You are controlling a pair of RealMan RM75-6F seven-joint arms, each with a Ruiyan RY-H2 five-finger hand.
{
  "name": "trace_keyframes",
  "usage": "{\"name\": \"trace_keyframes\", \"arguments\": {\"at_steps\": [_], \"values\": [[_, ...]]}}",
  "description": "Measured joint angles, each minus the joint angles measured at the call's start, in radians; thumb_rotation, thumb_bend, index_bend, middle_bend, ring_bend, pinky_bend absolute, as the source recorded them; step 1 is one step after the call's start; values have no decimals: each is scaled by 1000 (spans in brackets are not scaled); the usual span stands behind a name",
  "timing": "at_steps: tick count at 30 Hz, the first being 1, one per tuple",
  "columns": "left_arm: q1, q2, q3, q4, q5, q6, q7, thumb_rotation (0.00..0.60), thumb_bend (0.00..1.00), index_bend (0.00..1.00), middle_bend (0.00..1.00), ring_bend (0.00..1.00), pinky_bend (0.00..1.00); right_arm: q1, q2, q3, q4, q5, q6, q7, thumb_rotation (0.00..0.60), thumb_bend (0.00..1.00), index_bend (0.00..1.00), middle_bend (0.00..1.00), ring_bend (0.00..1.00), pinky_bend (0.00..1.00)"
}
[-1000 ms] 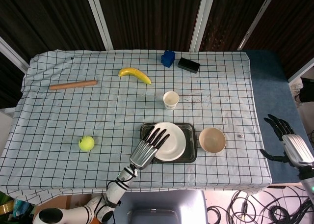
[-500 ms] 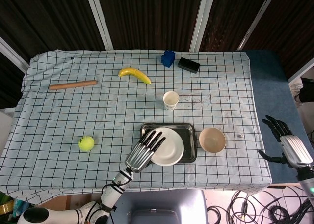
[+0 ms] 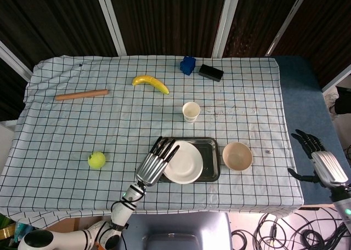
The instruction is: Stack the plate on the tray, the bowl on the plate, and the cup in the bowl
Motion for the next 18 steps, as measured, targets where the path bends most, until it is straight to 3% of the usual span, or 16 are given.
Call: {"name": "trace_keyframes", "arguments": {"at_steps": [6,13,18], "values": [[1,12,0,-20,-16,-6,102,600,384,0,0,0,0,0,1,-1,-4,-3,1,0,600,182,0,0,0,0],[-5,-17,-9,48,-15,27,172,600,250,0,0,0,0,-1,3,-3,-6,-6,3,1,600,183,0,0,0,0],[-19,-37,-16,131,17,78,167,600,243,0,0,0,0,-1,4,-4,-2,-7,3,4,600,182,0,0,0,0]]}}
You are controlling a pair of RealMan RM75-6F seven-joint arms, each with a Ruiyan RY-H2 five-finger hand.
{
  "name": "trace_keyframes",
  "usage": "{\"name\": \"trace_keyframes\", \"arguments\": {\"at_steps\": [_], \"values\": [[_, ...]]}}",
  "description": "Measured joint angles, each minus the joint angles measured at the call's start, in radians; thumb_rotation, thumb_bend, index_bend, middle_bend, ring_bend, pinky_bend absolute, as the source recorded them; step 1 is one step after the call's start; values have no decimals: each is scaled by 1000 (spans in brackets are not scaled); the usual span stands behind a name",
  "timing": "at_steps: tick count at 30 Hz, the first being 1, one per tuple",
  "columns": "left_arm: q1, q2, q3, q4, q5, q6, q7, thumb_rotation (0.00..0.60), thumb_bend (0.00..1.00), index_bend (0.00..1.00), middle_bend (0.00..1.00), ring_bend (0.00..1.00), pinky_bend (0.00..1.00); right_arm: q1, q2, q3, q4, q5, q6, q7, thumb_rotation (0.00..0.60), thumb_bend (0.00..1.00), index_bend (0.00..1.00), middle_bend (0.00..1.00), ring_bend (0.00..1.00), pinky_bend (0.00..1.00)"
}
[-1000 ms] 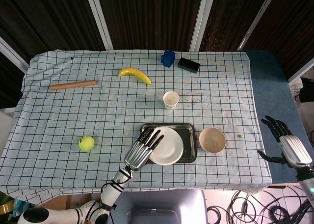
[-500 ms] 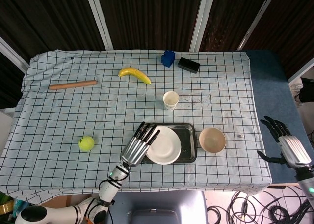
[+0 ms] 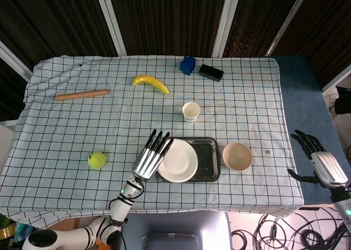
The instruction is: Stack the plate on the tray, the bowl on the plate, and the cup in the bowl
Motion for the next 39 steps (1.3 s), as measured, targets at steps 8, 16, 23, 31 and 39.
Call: {"name": "trace_keyframes", "arguments": {"at_steps": [8,16,23,31,39], "values": [[-8,-13,8,64,27,32,54,600,244,0,0,0,0,0,1,-1,-2,0,-2,-2,600,182,0,0,0,0],[-15,-38,16,123,30,27,11,600,244,0,0,0,0,-2,5,-2,-3,-2,5,13,600,182,0,0,0,0],[0,-22,34,126,30,28,104,600,241,0,0,0,0,-2,7,-2,1,-1,4,22,600,183,0,0,0,0],[34,33,54,30,31,47,92,600,262,0,0,0,0,-7,10,-2,4,-2,11,27,600,183,0,0,0,0],[114,179,85,-145,55,153,82,600,301,0,0,0,0,-19,6,1,-1,-11,47,-2,600,183,0,0,0,0]]}}
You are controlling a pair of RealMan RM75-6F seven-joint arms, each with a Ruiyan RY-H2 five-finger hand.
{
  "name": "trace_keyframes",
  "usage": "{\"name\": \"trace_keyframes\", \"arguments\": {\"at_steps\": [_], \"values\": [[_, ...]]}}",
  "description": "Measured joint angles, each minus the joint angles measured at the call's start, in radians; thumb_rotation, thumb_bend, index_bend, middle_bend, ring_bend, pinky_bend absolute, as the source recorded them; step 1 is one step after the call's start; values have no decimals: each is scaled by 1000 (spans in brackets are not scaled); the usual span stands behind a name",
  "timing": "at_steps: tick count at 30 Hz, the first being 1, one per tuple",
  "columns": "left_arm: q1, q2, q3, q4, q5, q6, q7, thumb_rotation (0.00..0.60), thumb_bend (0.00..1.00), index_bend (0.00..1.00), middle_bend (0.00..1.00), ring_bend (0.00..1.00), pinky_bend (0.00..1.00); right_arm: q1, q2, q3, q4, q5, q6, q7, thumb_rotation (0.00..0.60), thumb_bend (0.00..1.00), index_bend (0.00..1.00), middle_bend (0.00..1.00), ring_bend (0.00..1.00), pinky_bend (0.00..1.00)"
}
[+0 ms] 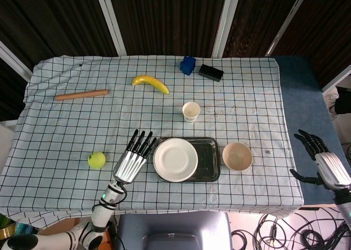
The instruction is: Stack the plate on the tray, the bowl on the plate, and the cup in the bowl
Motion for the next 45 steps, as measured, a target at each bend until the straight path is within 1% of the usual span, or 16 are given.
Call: {"name": "trace_keyframes", "arguments": {"at_steps": [4,5,8,11,14,17,20,23,28,32,34,39,45], "values": [[82,143,24,-130,-13,58,-54,600,303,0,0,0,0,2,-17,12,-9,5,6,-51,600,183,0,0,0,0],[109,189,31,-164,-21,74,-87,600,303,0,0,0,0,5,-23,17,-13,7,4,-67,600,183,0,0,0,0],[174,282,50,-214,-41,114,-193,600,302,0,0,0,0,28,-36,27,-36,5,-16,-137,600,183,0,0,0,0],[241,328,63,-224,-64,157,-321,600,301,0,0,0,0,59,-44,31,-65,-3,-60,-234,600,182,12,0,0,0],[300,352,67,-203,-91,190,-447,600,301,0,0,0,0,92,-58,29,-91,-11,-120,-357,600,183,55,0,0,0],[351,367,67,-157,-118,206,-541,600,301,0,0,0,0,120,-78,22,-112,-13,-187,-493,600,183,73,0,0,0],[377,373,60,-114,-130,214,-577,600,302,0,0,0,0,140,-106,13,-129,0,-251,-618,600,182,85,0,0,0],[387,373,52,-94,-131,214,-592,600,301,0,0,0,0,156,-149,7,-135,31,-307,-688,600,183,119,0,0,0],[398,364,46,-68,-127,213,-607,600,319,0,0,0,0,183,-220,2,-102,57,-359,-712,600,183,226,0,0,0],[408,355,39,-47,-132,194,-627,600,327,0,0,0,0,201,-270,-3,-56,54,-375,-709,600,187,333,0,0,0],[411,351,37,-41,-133,189,-633,600,328,0,0,0,0,206,-289,-5,-35,50,-376,-707,600,203,382,0,0,0],[412,347,31,-30,-128,176,-638,600,332,0,0,0,0,213,-323,-8,13,49,-372,-693,600,291,491,0,0,0],[418,343,22,-21,-130,165,-644,600,334,0,0,0,0,215,-352,2,59,62,-353,-691,600,321,576,0,0,0]]}}
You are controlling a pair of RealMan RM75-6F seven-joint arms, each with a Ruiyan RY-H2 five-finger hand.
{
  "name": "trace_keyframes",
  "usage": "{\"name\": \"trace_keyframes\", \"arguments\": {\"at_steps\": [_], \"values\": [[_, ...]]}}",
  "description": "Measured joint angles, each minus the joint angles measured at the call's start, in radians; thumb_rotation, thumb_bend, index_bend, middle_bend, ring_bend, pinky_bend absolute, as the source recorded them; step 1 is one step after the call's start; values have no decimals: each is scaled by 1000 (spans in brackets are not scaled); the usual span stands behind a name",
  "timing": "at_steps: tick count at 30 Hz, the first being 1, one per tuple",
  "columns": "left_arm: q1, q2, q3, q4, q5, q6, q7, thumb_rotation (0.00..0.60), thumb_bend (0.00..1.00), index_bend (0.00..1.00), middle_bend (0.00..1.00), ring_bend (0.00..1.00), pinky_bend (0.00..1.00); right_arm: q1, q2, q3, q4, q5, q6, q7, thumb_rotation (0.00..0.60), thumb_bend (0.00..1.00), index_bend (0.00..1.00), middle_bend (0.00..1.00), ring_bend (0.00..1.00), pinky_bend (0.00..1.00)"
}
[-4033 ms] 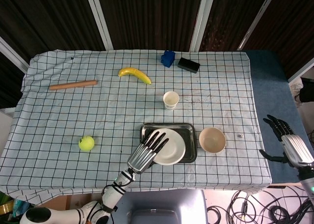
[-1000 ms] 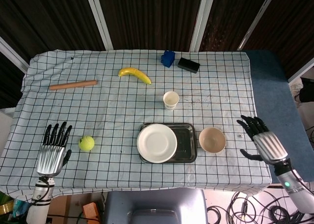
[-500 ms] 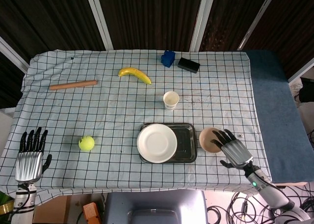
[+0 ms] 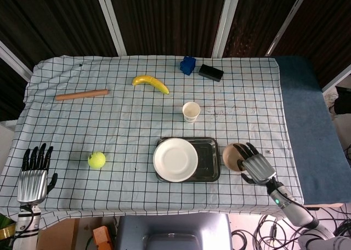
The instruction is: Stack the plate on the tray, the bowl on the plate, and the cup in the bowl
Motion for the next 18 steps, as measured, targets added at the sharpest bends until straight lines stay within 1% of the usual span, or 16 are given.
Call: {"name": "trace_keyframes", "arguments": {"at_steps": [3,5,10,14,18], "values": [[3,-1,-3,2,-2,-6,-1,600,334,0,0,0,0,1,-14,4,16,6,8,-8,600,339,603,0,0,0],[5,-1,-5,2,-3,-11,-1,600,333,0,0,0,0,2,-23,6,24,9,12,-15,600,372,614,0,0,0],[7,-1,-7,4,-2,-13,-2,600,333,0,0,0,0,3,-28,6,29,10,16,-17,600,429,621,0,0,0],[12,1,-12,5,-3,-12,-8,600,333,0,0,0,0,3,-28,4,27,4,31,-19,600,454,622,0,0,0],[17,5,-17,6,-2,-10,-18,600,332,0,0,0,0,-3,-12,8,-3,-12,79,-25,600,459,622,0,0,0]]}}
